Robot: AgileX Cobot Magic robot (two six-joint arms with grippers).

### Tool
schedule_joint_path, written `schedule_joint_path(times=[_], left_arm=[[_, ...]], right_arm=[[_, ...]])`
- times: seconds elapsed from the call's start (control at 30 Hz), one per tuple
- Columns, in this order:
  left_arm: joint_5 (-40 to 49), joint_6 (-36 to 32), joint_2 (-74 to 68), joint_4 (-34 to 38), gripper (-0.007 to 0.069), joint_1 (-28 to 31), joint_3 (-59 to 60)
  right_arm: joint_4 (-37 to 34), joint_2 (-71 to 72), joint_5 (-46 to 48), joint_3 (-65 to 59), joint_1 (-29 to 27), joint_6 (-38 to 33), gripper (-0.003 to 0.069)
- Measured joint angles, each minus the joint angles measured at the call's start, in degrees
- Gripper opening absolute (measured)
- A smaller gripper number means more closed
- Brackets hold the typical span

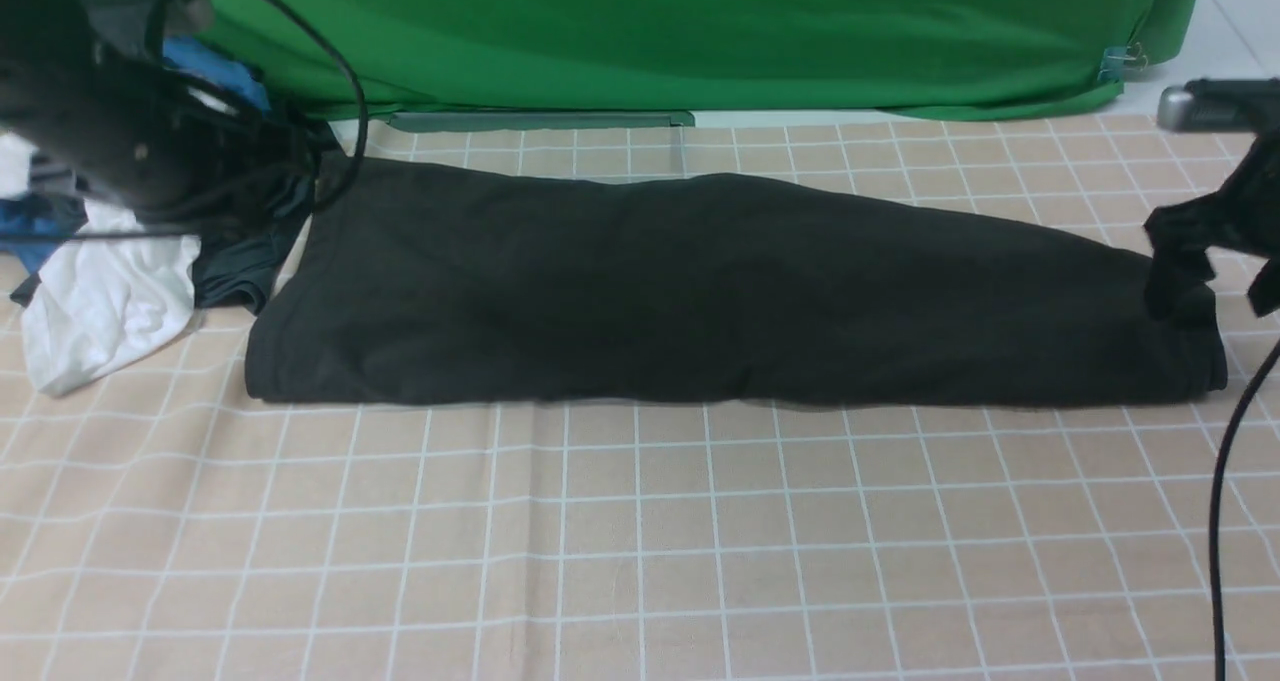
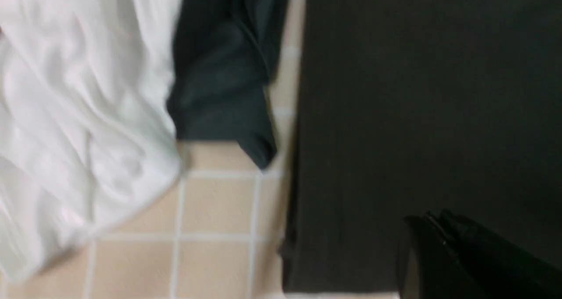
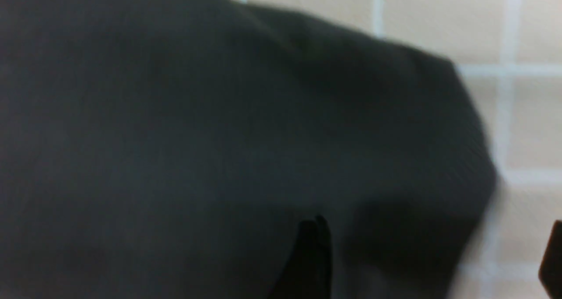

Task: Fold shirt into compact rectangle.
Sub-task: 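Pull the folded dark garment lengthwise by its ends to straighten it flat on the table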

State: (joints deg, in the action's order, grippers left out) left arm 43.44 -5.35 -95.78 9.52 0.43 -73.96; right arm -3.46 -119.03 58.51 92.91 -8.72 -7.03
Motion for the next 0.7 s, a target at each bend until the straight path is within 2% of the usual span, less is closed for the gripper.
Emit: schedule_joint_path(times=[0.13,0.27,0.37,0.4,0.43,0.5,0.7], left_arm=[[-2.69,-1.03,4.64,1.52,0.0018,-2.68,9.74],[-3.99,-1.08,6.43,1.96,0.0018,-5.13,13.28],[-4.57,-1.08,6.74,2.02,0.0018,-6.70,13.72],[-5.19,-1.14,6.74,2.14,0.0018,-7.51,13.78],[-5.47,-1.14,6.74,2.22,0.0018,-7.81,13.82],[-5.68,-1.14,6.78,2.56,0.0018,-8.07,13.82],[-4.83,-1.19,6.80,2.61,0.0018,-8.13,13.82]], right_arm=[[-1.83,-4.35,-2.03,0.00,0.12,0.24,0.0664],[-1.64,-4.94,-2.45,0.40,0.12,-0.25,0.0554],[-1.53,-4.99,-2.58,0.40,0.23,-3.10,0.0352],[-1.69,-4.99,-2.58,0.42,0.59,-5.03,0.0189],[-1.83,-4.99,-2.34,0.65,0.72,-5.71,0.0129],[-1.32,-4.99,-1.52,1.42,0.86,-6.70,0.0102],[3.03,-3.12,3.07,5.11,-0.32,-5.54,0.0102]])
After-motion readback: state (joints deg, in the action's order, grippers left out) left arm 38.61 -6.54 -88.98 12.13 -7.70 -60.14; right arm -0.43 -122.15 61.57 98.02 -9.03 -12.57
